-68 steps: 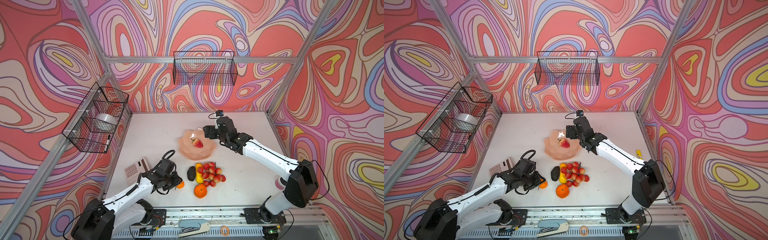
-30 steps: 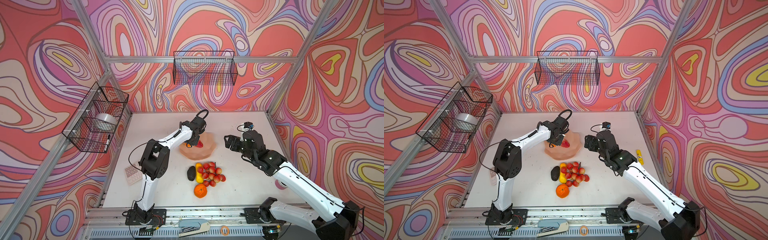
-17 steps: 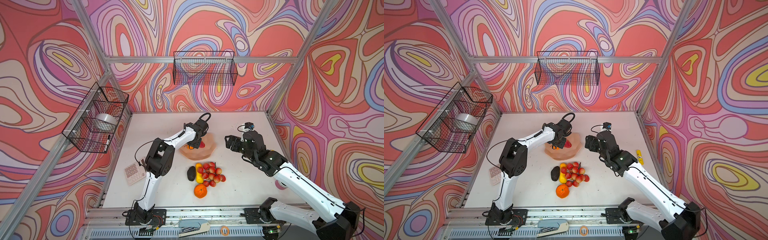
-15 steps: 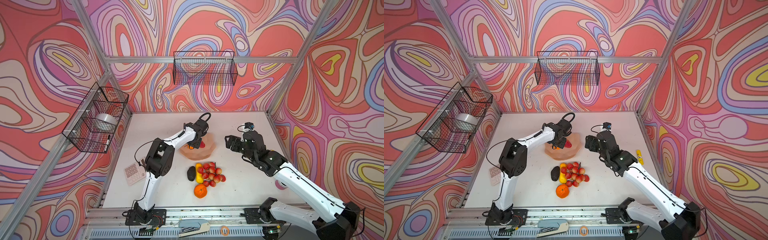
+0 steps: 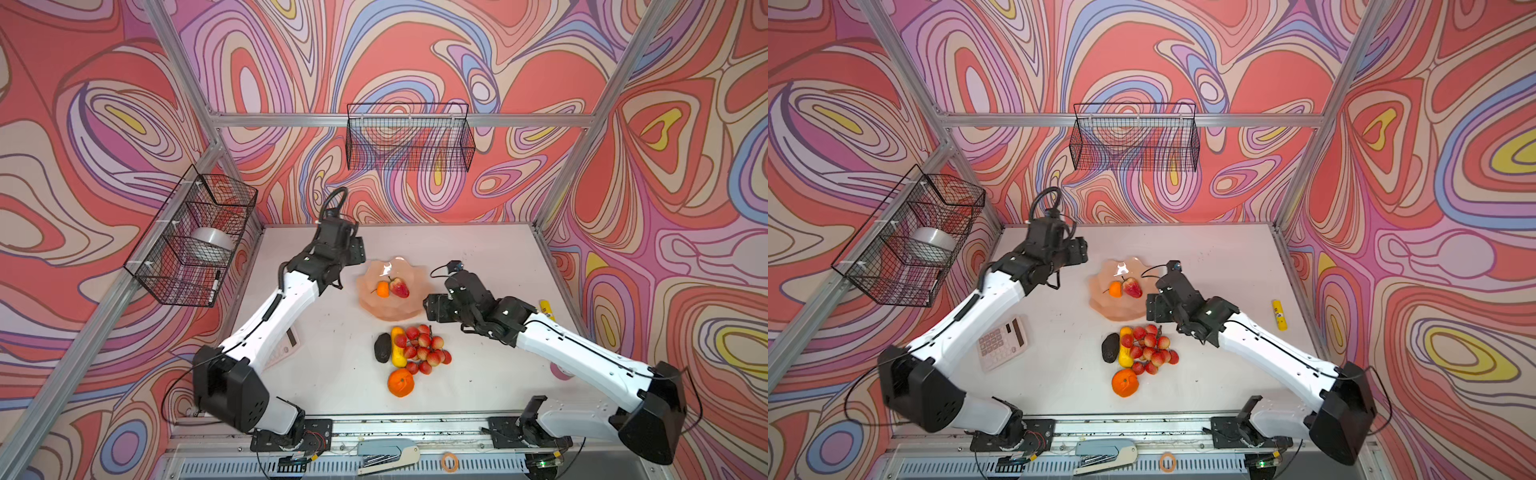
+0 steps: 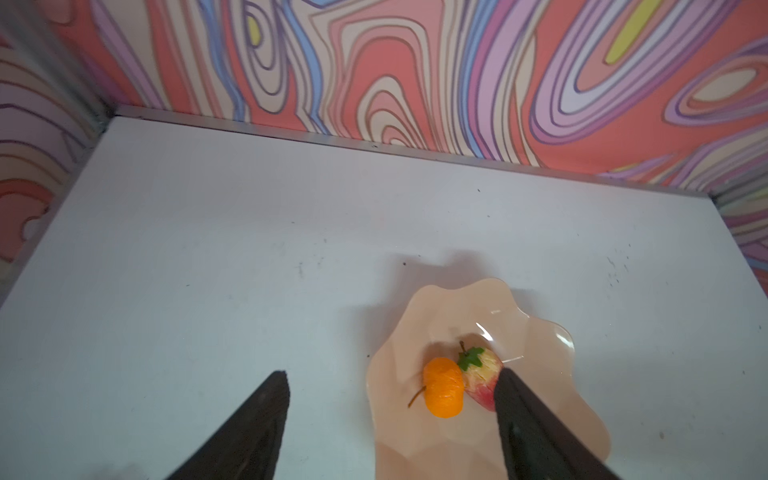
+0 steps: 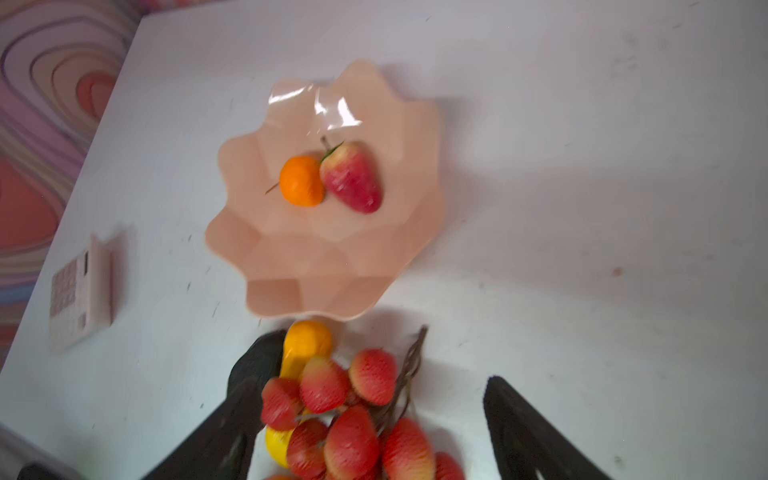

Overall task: Place and organize the fake fruits in the fruit bowl
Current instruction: 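Grasp the large orange with the right gripper while the left gripper withdraws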

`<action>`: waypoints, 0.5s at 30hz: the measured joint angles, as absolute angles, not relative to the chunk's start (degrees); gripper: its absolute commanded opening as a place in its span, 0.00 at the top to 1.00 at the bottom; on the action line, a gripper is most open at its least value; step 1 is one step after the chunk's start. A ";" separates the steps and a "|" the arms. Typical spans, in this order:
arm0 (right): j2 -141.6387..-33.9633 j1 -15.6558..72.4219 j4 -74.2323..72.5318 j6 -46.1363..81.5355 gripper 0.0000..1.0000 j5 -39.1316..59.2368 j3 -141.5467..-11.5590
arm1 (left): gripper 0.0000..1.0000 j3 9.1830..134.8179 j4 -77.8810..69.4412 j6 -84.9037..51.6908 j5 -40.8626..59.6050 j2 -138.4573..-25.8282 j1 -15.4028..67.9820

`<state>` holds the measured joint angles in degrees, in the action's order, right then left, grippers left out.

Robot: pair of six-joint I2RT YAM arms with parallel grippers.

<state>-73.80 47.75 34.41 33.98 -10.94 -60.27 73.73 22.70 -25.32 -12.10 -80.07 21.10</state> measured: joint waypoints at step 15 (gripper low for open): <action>-89.08 70.19 42.06 46.81 0.10 -6.50 -62.96 | 0.07 46.72 13.96 -34.94 -4.89 -60.34 5.87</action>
<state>-89.08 70.19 42.06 46.81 -6.50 -62.96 46.72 13.96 -34.94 -4.89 -60.34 5.87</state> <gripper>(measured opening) 0.897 0.923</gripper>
